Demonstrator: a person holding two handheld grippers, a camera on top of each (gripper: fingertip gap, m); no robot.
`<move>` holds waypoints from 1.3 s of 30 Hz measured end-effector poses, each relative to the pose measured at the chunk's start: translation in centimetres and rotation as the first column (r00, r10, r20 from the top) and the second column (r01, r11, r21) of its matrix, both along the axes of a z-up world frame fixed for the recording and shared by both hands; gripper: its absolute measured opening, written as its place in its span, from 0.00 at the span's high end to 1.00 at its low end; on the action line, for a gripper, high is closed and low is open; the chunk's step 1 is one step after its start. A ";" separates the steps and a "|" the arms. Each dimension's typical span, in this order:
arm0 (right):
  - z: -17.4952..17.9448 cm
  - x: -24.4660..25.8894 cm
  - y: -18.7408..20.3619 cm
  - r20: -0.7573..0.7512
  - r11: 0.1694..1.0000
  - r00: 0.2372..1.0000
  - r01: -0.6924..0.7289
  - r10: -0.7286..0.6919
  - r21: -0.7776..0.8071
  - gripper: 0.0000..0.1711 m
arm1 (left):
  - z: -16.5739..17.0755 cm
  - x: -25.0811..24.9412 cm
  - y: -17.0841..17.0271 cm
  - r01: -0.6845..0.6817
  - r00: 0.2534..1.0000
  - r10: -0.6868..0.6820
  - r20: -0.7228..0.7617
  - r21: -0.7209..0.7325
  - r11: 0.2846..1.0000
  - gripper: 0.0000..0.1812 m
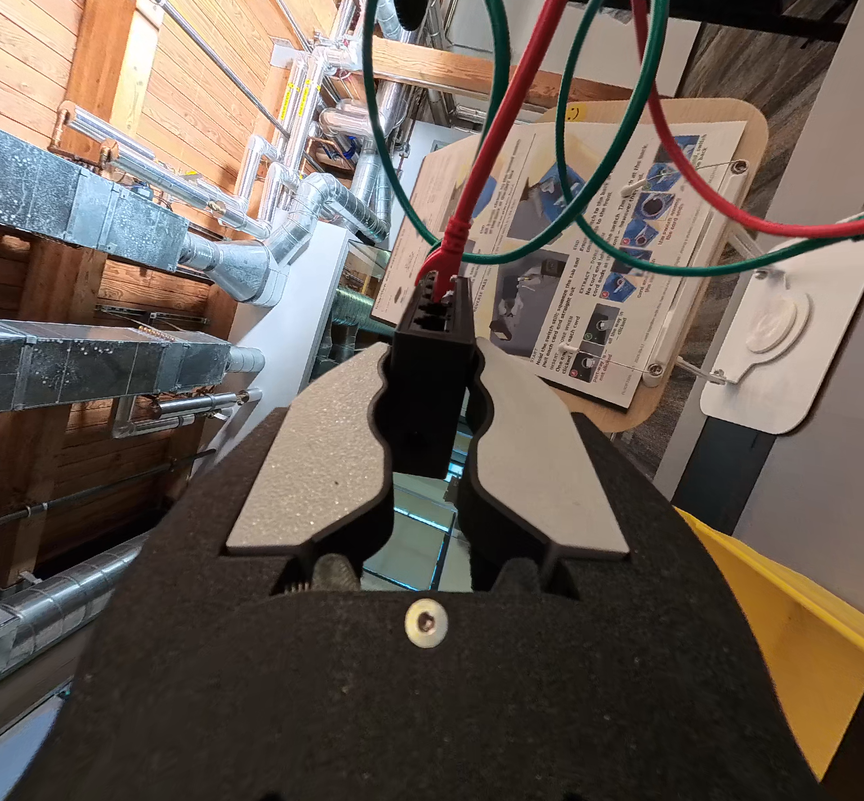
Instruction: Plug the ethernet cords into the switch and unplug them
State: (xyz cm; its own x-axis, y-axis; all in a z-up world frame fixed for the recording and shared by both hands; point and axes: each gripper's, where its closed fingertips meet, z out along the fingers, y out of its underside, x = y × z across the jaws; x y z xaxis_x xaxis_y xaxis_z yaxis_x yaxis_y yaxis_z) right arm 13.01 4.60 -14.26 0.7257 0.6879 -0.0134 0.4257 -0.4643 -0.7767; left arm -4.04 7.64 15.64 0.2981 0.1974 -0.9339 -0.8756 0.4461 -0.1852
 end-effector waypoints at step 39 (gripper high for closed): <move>22.5 -5.5 -0.5 0.455 0.754 0.873 -0.417 0.176 0.508 0.91 | -7.3 7.3 1.1 0.056 0.969 -0.100 -0.228 -0.192 0.980 0.85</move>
